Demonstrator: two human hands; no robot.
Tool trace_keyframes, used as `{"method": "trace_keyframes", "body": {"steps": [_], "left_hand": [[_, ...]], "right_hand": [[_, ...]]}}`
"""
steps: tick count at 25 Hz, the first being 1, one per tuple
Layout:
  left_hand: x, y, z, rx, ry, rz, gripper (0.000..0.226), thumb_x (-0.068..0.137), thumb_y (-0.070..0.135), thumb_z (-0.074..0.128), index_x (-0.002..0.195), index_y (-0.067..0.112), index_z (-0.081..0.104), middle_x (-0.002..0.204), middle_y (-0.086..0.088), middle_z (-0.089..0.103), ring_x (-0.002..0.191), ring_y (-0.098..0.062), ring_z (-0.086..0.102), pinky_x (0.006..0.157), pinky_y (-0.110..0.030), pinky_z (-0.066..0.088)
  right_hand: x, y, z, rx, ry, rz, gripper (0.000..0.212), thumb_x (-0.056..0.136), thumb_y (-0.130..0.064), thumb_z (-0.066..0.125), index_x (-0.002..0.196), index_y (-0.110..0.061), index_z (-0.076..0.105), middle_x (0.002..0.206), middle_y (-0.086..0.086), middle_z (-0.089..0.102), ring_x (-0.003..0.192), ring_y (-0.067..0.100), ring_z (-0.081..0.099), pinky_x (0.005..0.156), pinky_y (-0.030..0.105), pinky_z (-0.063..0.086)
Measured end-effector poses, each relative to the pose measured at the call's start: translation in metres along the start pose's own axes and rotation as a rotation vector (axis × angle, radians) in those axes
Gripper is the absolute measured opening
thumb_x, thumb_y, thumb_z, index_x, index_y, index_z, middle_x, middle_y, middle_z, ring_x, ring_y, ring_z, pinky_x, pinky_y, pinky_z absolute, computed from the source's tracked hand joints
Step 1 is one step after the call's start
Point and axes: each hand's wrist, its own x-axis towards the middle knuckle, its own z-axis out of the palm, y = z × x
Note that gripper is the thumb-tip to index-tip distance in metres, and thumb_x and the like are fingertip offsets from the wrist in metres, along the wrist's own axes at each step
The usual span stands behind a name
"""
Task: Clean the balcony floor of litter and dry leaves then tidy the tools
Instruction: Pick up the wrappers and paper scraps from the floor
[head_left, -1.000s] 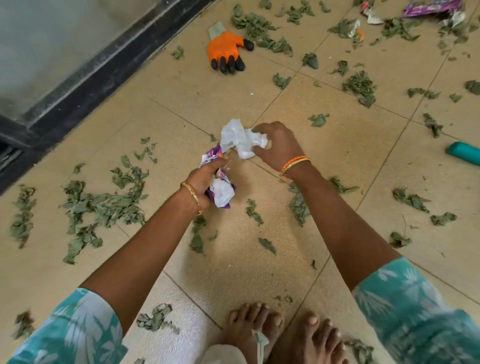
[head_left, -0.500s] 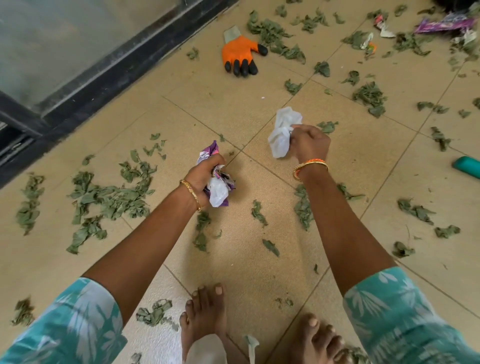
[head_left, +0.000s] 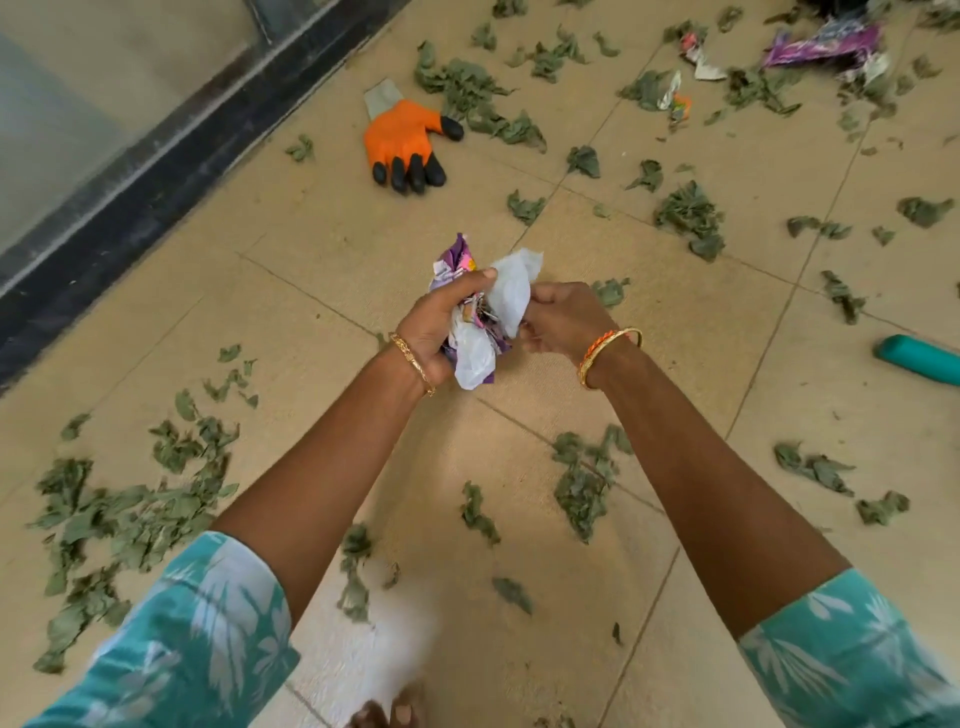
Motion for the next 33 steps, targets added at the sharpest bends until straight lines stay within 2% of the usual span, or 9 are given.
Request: {"method": "trace_keyframes", "body": {"steps": [2,4,7,11,17,23,26,30,33], "left_hand": [[0.022,0.004,0.014,0.069,0.064,-0.033,0.011,0.091,0.011,0.056,0.093,0.003,0.064,0.074,-0.01,0.07,0.065,-0.019,0.068,0.065,-0.027,0.057],[0.038,0.015,0.025,0.138,0.198,-0.003,0.006,0.089,0.009,0.06,0.085,0.006,0.061,0.07,-0.009,0.066,0.06,-0.018,0.064,0.057,-0.023,0.055],[0.048,0.038,0.041,0.22,0.264,-0.011,0.007,0.08,0.011,0.066,0.077,0.009,0.059,0.074,-0.011,0.06,0.065,-0.023,0.059,0.057,-0.026,0.053],[0.047,0.066,0.084,0.365,0.252,-0.073,0.015,0.082,0.009,0.063,0.07,0.01,0.054,0.066,-0.009,0.053,0.056,-0.023,0.053,0.056,-0.027,0.048],[0.046,0.101,0.167,0.508,0.229,-0.038,0.016,0.08,0.01,0.068,0.07,0.012,0.057,0.07,-0.008,0.056,0.058,-0.023,0.053,0.06,-0.027,0.045],[0.098,0.115,0.188,0.556,0.121,-0.087,0.019,0.067,0.02,0.071,0.067,0.014,0.053,0.067,-0.008,0.052,0.059,-0.024,0.05,0.064,-0.031,0.043],[0.146,0.113,0.184,0.582,0.123,-0.156,0.022,0.073,0.02,0.069,0.065,0.014,0.05,0.065,-0.007,0.049,0.055,-0.022,0.047,0.059,-0.027,0.04],[0.222,0.116,0.174,0.573,0.092,-0.209,0.026,0.049,0.027,0.069,0.065,0.015,0.053,0.07,-0.01,0.055,0.057,-0.024,0.052,0.067,-0.032,0.044],[0.273,0.12,0.163,0.508,0.075,-0.196,0.023,0.065,0.022,0.07,0.068,0.017,0.048,0.061,-0.008,0.052,0.054,-0.023,0.05,0.059,-0.029,0.044]], "right_hand": [[0.016,-0.005,-0.012,-0.266,0.024,-0.087,0.013,0.08,0.0,0.058,0.082,0.01,0.065,0.063,0.008,0.052,0.059,0.018,0.048,0.059,0.029,0.043],[0.023,-0.02,-0.028,-0.307,0.048,-0.107,0.011,0.078,-0.005,0.062,0.074,0.005,0.065,0.058,0.004,0.049,0.057,0.014,0.047,0.057,0.028,0.043],[0.027,-0.05,-0.063,-0.161,0.082,-0.034,0.017,0.084,-0.012,0.065,0.067,-0.011,0.061,0.06,0.0,0.054,0.052,0.009,0.051,0.048,0.019,0.047],[0.023,-0.078,-0.112,0.029,0.239,0.027,0.01,0.086,-0.006,0.058,0.078,-0.011,0.062,0.067,0.001,0.06,0.053,0.01,0.055,0.049,0.02,0.048],[0.0,-0.127,-0.169,0.226,0.411,0.025,0.016,0.086,-0.006,0.057,0.071,-0.01,0.059,0.062,0.005,0.056,0.043,0.01,0.051,0.043,0.016,0.041],[0.043,-0.134,-0.199,0.194,0.493,0.028,0.013,0.086,-0.009,0.059,0.073,-0.011,0.061,0.066,0.004,0.06,0.055,0.014,0.055,0.053,0.024,0.048],[0.088,-0.12,-0.2,0.132,0.589,0.064,0.016,0.084,-0.011,0.059,0.069,-0.014,0.061,0.07,0.007,0.063,0.056,0.016,0.057,0.053,0.024,0.051],[0.166,-0.107,-0.2,-0.007,0.69,0.081,0.023,0.082,-0.01,0.059,0.06,-0.017,0.061,0.072,0.015,0.069,0.069,0.028,0.067,0.072,0.042,0.058],[0.223,-0.099,-0.205,-0.16,0.683,0.115,0.011,0.077,-0.004,0.061,0.077,-0.007,0.071,0.087,0.018,0.071,0.083,0.032,0.068,0.081,0.042,0.056]]}}
